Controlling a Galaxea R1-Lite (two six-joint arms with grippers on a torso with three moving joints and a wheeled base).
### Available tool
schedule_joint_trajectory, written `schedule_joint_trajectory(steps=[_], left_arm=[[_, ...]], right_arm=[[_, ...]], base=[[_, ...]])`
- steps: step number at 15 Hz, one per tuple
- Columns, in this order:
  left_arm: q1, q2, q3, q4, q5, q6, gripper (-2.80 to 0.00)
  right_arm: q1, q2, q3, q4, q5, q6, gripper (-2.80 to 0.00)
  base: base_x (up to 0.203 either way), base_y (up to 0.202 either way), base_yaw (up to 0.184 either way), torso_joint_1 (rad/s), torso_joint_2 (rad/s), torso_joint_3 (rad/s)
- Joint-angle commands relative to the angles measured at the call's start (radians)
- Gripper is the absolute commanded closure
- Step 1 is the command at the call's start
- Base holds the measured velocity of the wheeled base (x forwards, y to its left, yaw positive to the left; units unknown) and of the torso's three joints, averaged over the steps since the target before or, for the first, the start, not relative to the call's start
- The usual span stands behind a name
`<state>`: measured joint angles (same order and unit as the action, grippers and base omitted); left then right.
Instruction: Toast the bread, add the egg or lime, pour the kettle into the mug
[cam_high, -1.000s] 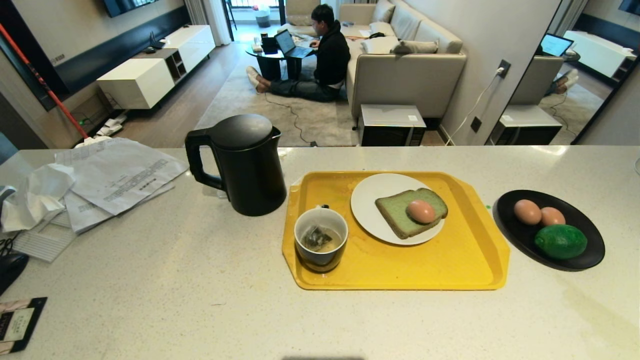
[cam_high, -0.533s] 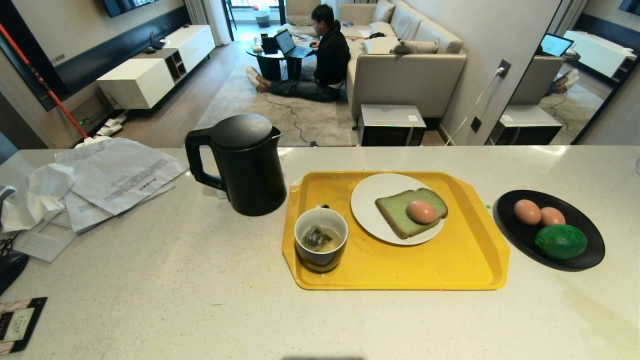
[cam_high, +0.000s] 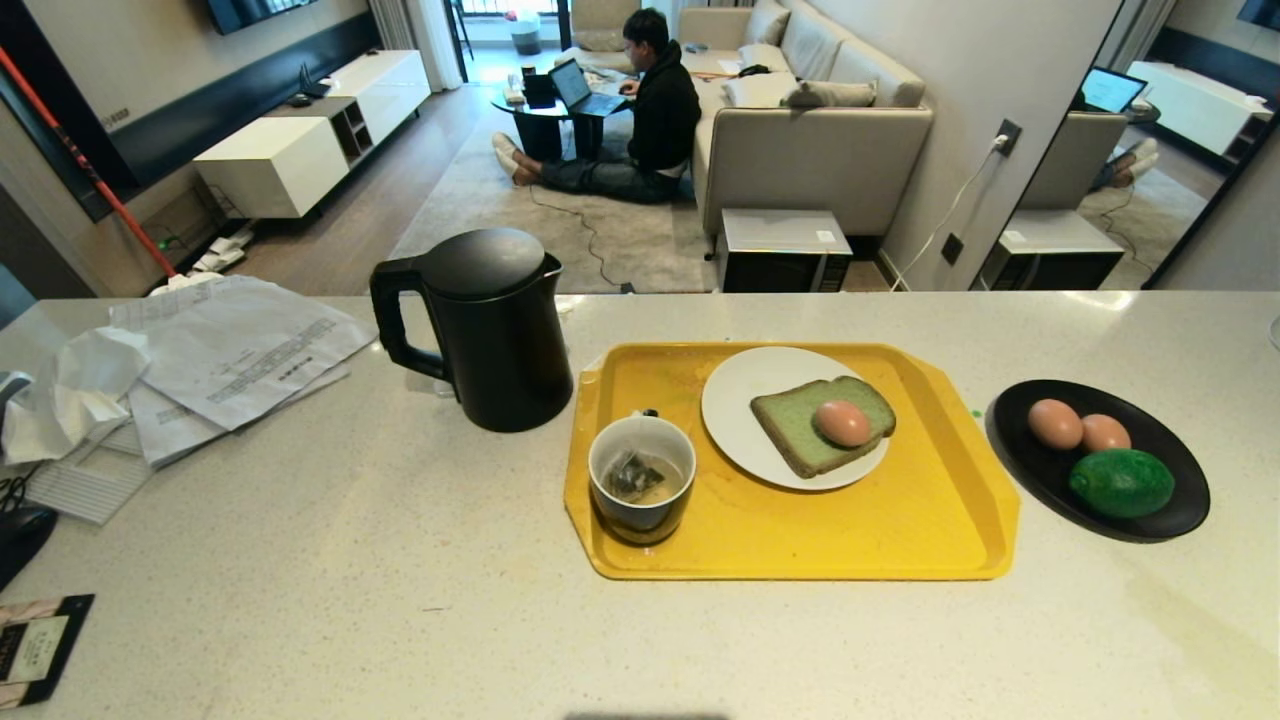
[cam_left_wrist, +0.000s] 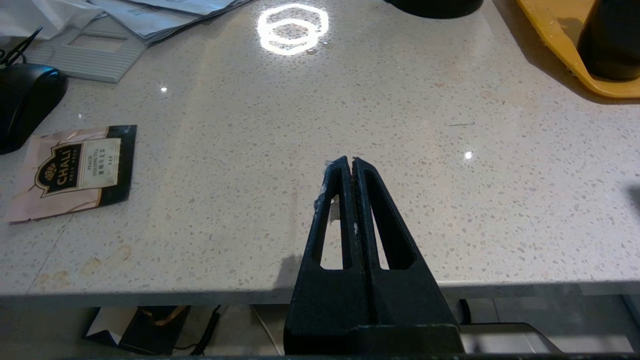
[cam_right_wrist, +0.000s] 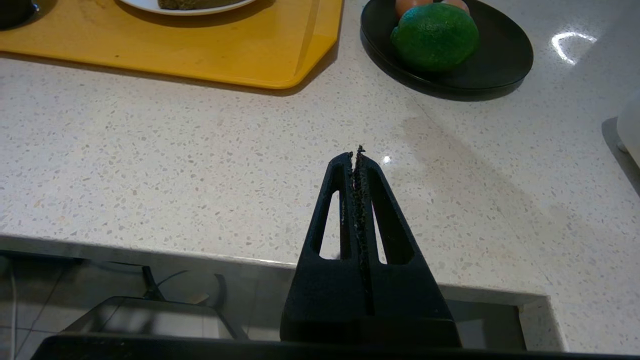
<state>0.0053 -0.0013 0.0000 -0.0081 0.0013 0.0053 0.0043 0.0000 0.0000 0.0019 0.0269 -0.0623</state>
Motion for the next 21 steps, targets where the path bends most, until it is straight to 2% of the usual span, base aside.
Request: schedule_joint_trajectory(steps=[1,21], left_arm=[[0.001,0.000,0.000,-0.001,0.000,-0.001,0.00],[0.001,0.000,0.000,-0.001,0.000,-0.001,0.00]], right_arm=[[0.000,0.000,0.002,0.000,0.001,-0.001,0.00],[0.000,0.000,0.002,0.000,0.002,-0.008,0.00]], base=[[0.000,0.000,0.000,0.000,0.00,0.000],[0.000,0.000,0.000,0.000,0.00,0.000]])
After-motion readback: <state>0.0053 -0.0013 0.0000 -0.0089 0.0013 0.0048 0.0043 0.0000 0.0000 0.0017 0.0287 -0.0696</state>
